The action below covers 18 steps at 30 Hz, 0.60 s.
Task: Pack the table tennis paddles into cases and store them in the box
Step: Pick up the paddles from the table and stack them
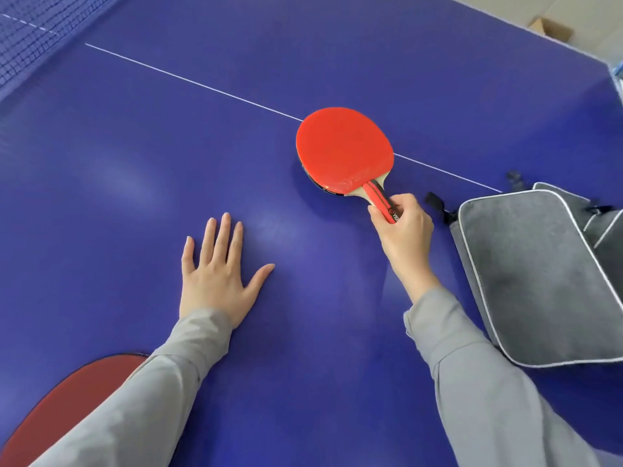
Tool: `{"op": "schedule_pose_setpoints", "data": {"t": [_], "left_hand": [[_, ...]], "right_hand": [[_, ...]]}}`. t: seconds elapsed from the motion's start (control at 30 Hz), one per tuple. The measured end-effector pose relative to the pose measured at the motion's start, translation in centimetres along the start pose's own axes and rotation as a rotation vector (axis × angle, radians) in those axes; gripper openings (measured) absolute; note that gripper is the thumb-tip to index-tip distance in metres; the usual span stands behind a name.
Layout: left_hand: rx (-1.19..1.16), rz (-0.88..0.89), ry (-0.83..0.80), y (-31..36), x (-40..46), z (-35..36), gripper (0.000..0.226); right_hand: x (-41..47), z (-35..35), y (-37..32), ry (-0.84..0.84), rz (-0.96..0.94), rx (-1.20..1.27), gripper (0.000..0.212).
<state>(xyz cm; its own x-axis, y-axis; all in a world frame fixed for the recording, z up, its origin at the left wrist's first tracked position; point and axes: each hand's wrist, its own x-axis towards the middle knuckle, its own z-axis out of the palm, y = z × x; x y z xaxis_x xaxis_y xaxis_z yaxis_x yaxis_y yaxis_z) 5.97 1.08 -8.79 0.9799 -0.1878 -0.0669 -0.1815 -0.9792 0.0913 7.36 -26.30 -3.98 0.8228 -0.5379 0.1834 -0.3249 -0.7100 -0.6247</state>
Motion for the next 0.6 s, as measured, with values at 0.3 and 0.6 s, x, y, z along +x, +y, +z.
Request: {"op": "schedule_pose_setpoints", "data": {"t": [0.3,0.6], "left_hand": [[-0.152,0.16,-0.205,-1.9,-0.1,-2.0,0.078],[-0.627,0.197,-0.214,-12.8,-11.7,-7.4,0.059]], "right_hand": [[-17.4,-3.3,-4.9,0.034,0.369,0.191,0.02],[-31.0,-4.1,-9.7,0.102,0.543,0.246,0.022]]}}
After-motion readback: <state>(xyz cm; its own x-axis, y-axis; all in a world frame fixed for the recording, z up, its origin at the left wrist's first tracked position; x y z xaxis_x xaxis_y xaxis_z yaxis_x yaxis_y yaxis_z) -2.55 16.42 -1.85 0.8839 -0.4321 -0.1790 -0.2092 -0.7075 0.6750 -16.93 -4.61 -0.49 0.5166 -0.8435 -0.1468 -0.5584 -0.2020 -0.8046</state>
